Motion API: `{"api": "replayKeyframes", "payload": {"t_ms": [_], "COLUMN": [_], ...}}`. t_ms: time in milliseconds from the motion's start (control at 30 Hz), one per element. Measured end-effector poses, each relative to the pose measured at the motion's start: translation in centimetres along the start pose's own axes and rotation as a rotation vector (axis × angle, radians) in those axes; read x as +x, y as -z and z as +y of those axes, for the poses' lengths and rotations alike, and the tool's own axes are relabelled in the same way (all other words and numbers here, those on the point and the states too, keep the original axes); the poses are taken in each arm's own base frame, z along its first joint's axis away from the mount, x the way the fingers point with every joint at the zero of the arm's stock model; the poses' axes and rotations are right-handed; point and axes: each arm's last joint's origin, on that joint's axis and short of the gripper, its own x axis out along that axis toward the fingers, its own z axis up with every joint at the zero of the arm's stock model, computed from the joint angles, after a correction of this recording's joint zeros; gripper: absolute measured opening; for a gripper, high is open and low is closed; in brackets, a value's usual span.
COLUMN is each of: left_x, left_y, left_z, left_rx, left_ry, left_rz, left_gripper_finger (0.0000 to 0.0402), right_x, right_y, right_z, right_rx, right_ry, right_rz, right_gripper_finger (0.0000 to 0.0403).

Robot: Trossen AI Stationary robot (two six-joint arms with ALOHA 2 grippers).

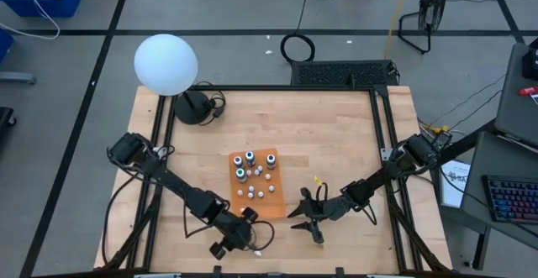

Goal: Pick & Place food coloring
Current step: Put the small orange food coloring bottle into the orange bin

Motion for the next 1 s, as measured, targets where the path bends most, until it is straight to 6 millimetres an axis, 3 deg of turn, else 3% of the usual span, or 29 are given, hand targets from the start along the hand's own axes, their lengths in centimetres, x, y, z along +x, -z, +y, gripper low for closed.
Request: {"api": "replayKeyframes", "payload": {"t_ms": [233,433,567,1000], "left_x": [-0.1,1.8,1.9,1.8], "left_y": [0.0,0.8,0.7,0.9], "left_z": [0.8,1.6,2.0,2.9], "left_rx": [0.053,0.026,0.018,0.061], "left_ry": [-0.019,0.088,0.115,0.099], "left_rz": [-0.012,-0.023,-0.048,-0.049], "left_gripper_finger": [0.0153,0.0185,0.0209,0.0214], "right_x": [0.0,0.0,0.0,0.0], "right_y": [0.0,0.0,0.0,0.0], "right_z": [0.0,0.0,0.0,0.0], "right_rx": [0.0,0.0,0.0,0.0], "right_ry": [0.0,0.0,-0.002,-0.003], "right_rz": [0.0,0.001,0.0,0.001], "right_gripper_finger": [0.016,0.016,0.016,0.016]}}
